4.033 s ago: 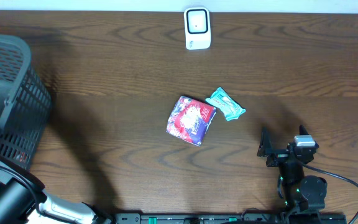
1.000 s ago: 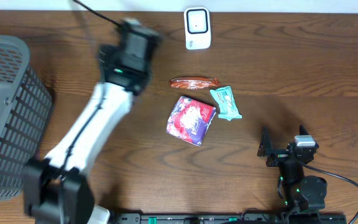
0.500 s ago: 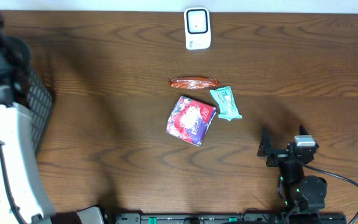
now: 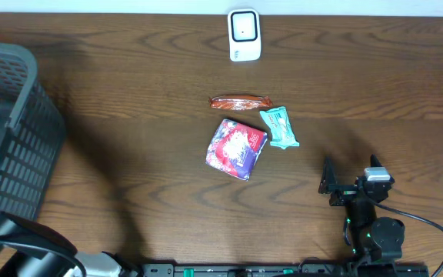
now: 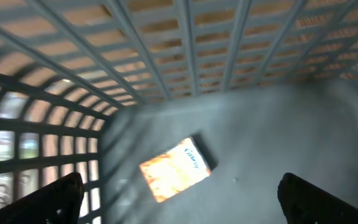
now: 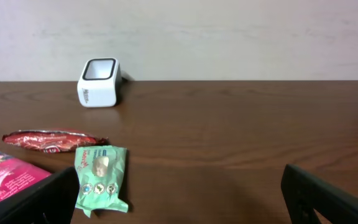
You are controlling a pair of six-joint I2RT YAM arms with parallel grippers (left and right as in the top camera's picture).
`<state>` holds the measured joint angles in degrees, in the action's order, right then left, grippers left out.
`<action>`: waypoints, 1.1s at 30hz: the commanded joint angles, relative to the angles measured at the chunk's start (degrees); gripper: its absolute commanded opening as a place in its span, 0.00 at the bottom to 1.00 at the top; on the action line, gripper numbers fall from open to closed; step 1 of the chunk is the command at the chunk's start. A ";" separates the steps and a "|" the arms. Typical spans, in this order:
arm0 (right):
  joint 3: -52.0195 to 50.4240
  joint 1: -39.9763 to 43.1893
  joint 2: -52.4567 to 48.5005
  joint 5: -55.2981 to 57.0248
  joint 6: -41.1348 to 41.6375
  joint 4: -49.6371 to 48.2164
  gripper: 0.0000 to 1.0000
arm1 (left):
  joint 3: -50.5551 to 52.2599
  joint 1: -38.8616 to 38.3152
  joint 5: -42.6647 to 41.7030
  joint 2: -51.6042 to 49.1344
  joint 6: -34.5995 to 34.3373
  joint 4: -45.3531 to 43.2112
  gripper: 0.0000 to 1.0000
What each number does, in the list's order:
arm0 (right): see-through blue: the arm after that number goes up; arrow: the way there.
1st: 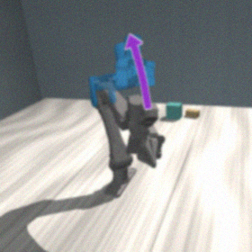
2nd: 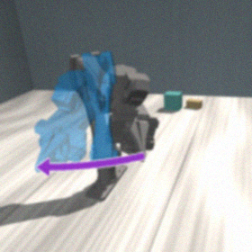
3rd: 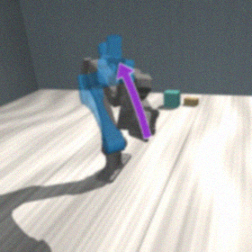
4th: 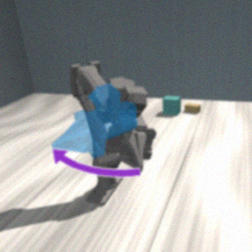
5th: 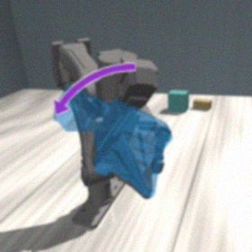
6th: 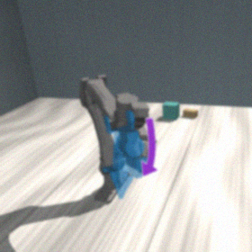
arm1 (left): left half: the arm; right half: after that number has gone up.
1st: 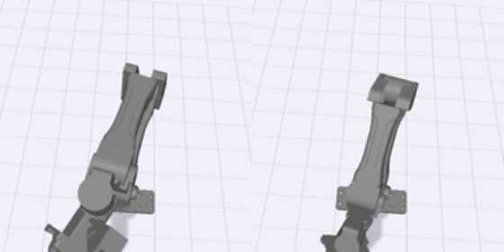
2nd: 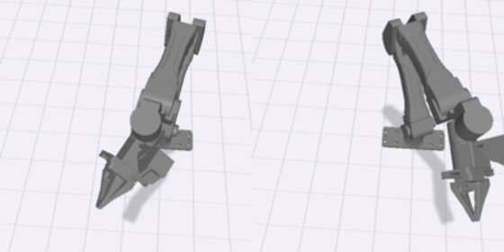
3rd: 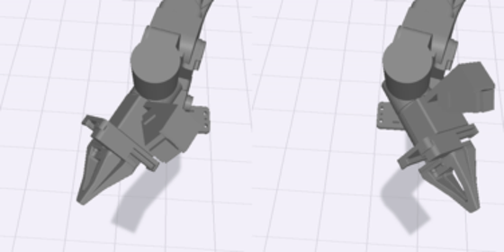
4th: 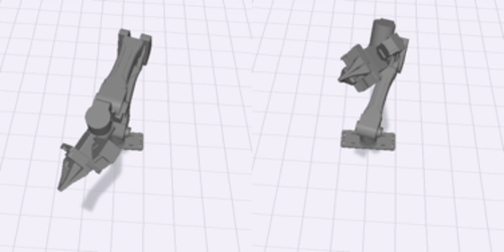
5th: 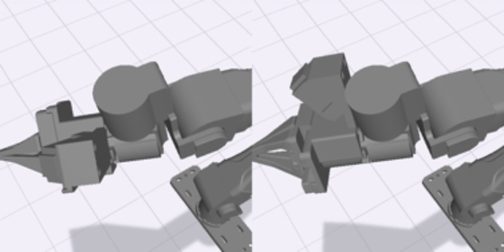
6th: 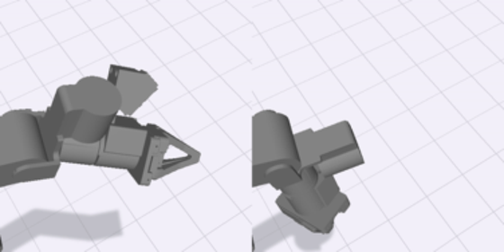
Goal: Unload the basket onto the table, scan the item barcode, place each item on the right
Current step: 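Reach the left gripper into the basket and grasp the orange tissue pack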
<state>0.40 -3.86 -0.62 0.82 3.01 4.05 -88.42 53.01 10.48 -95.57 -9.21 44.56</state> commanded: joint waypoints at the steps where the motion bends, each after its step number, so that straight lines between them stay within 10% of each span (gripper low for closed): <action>1: -0.11 0.35 0.31 -0.31 0.59 0.24 0.99 | 1.97 0.31 -6.99 -3.50 2.19 -0.39 0.99; 33: -0.11 0.35 0.31 -0.31 0.59 0.26 0.99 | 15.82 -0.44 -1.66 -16.06 11.08 -13.73 0.88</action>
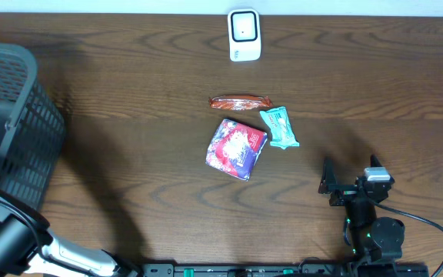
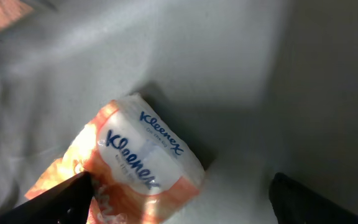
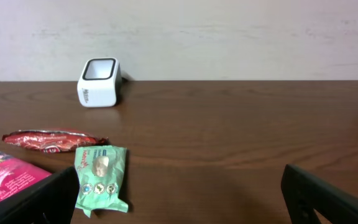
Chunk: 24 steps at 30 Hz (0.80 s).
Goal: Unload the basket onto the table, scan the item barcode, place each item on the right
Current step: 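Reach the left gripper into the basket and grasp the orange tissue pack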
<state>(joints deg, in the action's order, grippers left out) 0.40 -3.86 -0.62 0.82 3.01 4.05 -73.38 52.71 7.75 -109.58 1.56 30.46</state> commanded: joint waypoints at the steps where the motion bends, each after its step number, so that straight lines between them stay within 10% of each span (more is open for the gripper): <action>1: -0.11 0.35 0.31 -0.31 0.59 0.24 0.99 | 0.79 -0.13 1.07 -2.49 0.31 0.48 0.83; 10: -0.09 0.35 0.31 -0.31 0.59 0.26 0.99 | 0.70 -0.13 0.98 -2.05 0.07 0.55 0.07; 16: -0.11 0.35 0.31 -0.31 0.59 0.24 0.99 | -0.50 -0.52 -3.28 4.74 -6.84 1.14 0.07; 19: -0.11 0.35 0.31 -0.31 0.59 0.24 0.99 | -2.08 -0.55 -18.49 11.76 -7.89 -0.26 0.07; 24: -0.09 0.35 0.31 -0.31 0.59 0.24 0.99 | -2.14 -0.63 -44.74 23.93 -32.89 -11.91 0.07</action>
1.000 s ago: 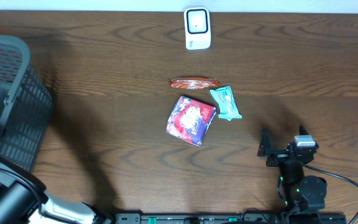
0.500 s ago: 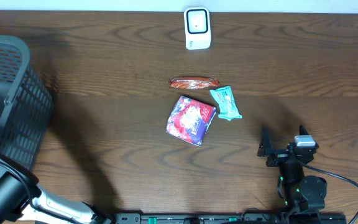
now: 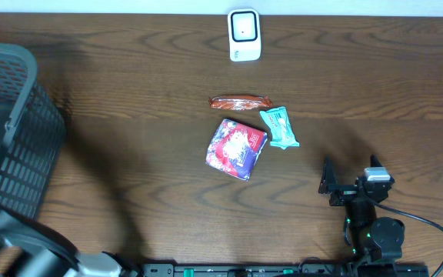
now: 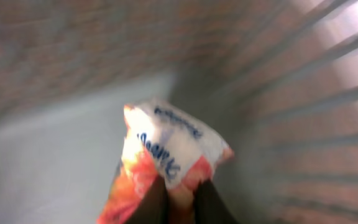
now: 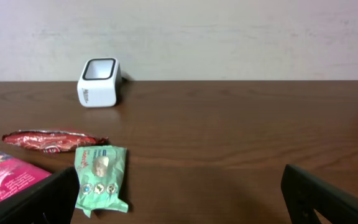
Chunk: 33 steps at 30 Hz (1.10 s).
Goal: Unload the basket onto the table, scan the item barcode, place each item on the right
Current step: 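Reach the left gripper into the basket and grasp the orange tissue pack, then move the tissue pack past the scanner and release it on table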
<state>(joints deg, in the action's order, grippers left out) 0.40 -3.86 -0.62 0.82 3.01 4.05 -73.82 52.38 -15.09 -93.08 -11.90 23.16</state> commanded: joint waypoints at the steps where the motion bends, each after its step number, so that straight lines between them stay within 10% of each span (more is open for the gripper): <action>1: -0.09 0.35 0.31 -0.31 0.59 0.24 0.99 | -1.70 -0.50 -25.20 8.70 -24.46 -6.88 0.07; 7: -0.11 0.35 0.31 -0.31 0.59 0.24 0.99 | -1.70 -8.11 -41.22 13.27 -43.36 -22.69 0.07; 17: -0.09 0.35 0.31 -0.31 0.59 0.24 0.99 | -1.49 -50.62 -41.59 11.08 -28.24 -26.03 0.07; 25: -0.11 0.35 0.31 -0.31 0.59 0.24 0.99 | -1.42 -74.34 -10.40 2.89 -15.74 -4.00 0.07; 33: -0.11 0.35 0.31 -0.31 0.59 0.24 0.99 | -1.42 -84.74 0.15 -7.32 -15.74 -4.85 0.07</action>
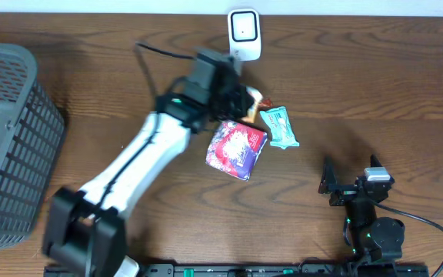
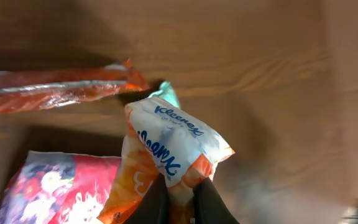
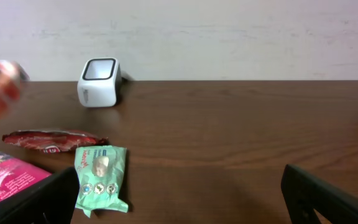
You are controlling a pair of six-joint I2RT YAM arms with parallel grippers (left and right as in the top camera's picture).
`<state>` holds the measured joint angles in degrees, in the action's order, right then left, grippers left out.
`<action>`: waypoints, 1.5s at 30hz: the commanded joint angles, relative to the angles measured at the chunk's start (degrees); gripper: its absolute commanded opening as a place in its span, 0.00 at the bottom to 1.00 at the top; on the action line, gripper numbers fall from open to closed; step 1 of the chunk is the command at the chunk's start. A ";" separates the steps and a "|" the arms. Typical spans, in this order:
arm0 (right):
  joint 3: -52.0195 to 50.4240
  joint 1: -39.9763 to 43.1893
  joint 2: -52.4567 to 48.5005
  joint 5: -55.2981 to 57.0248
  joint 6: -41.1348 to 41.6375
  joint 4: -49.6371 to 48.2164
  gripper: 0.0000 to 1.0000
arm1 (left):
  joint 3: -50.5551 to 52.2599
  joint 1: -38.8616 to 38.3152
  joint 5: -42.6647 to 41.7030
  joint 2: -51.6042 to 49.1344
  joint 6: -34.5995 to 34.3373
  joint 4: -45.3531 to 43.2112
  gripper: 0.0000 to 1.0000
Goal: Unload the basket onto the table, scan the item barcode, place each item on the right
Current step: 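Move the tissue pack past the scanner and release it on table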
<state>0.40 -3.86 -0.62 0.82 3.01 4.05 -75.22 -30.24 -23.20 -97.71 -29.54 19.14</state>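
Note:
My left gripper [image 2: 179, 200] is shut on an orange and white Kleenex tissue pack [image 2: 172, 144], held above the table's middle over the snack packs. From overhead the left gripper [image 1: 243, 98] and the tissue pack [image 1: 257, 100] hang a short way in front of the white barcode scanner [image 1: 244, 35]. The right wrist view shows the scanner [image 3: 98, 82] and the tissue pack as an orange blur at the left edge. My right gripper [image 3: 179, 208] rests open and empty near the front right [image 1: 350, 175].
On the table lie a red snack bar [image 2: 51, 91], a pink packet [image 1: 237, 148] and a green packet [image 1: 280, 128]. A grey mesh basket [image 1: 10, 138] stands at the left edge. A cable trails from the right arm's base.
The left arm has moved from inside the basket to the table's middle, still shut on the tissue pack. The pack now hangs above the snack packs near the scanner. The right arm is unchanged.
The left gripper was open inside the basket above the tissue pack, then lower and close over it. Then it was shut on the pack within the basket. Now it holds the pack out over the table in front of the scanner. The right arm stayed still.

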 commanded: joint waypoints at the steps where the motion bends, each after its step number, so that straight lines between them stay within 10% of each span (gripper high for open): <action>1: -0.11 0.35 0.31 -0.31 0.59 0.26 0.99 | -0.02 -2.89 9.20 -3.89 1.88 -1.27 0.08; 6: -0.11 0.35 0.31 -0.31 0.59 0.24 0.99 | -0.02 -4.20 10.01 -7.26 1.86 -5.14 0.09; 11: -0.09 0.35 0.31 -0.31 0.59 0.26 0.99 | -0.02 -4.15 9.99 -7.32 1.88 -8.22 0.57; 30: -0.09 0.35 0.31 -0.31 0.59 0.26 0.99 | -0.02 16.70 12.76 14.27 9.64 3.06 0.68; 33: -0.09 0.35 0.31 -0.31 0.59 0.26 0.99 | -0.02 22.84 20.94 16.37 12.68 6.51 0.57; 37: -0.11 0.35 0.31 -0.31 0.59 0.26 0.99 | -0.02 29.83 32.70 16.76 14.08 8.96 0.08; 45: -0.09 0.35 0.31 -0.31 0.59 0.26 0.99 | -0.02 39.19 35.65 16.87 18.64 11.04 0.07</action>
<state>0.40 -3.86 -0.62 0.82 3.01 4.05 -75.20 6.70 8.58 -81.01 -14.92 30.04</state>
